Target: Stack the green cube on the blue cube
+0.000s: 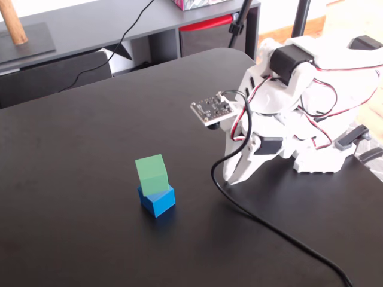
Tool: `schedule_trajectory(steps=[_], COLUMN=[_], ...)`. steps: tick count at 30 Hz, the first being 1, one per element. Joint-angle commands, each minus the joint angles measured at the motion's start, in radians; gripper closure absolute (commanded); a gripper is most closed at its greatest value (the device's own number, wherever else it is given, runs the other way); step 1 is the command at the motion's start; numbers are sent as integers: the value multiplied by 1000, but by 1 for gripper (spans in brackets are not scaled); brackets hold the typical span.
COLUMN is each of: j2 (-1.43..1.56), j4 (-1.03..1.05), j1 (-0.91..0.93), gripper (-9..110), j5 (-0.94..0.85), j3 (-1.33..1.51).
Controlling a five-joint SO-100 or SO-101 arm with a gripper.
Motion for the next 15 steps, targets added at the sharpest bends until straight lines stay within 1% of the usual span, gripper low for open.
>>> schedule_trajectory(steps=[1,15], j2=[2,2], j4=[14,14], j1=[8,8], gripper=[98,98], j5=[32,32], j3=[38,38])
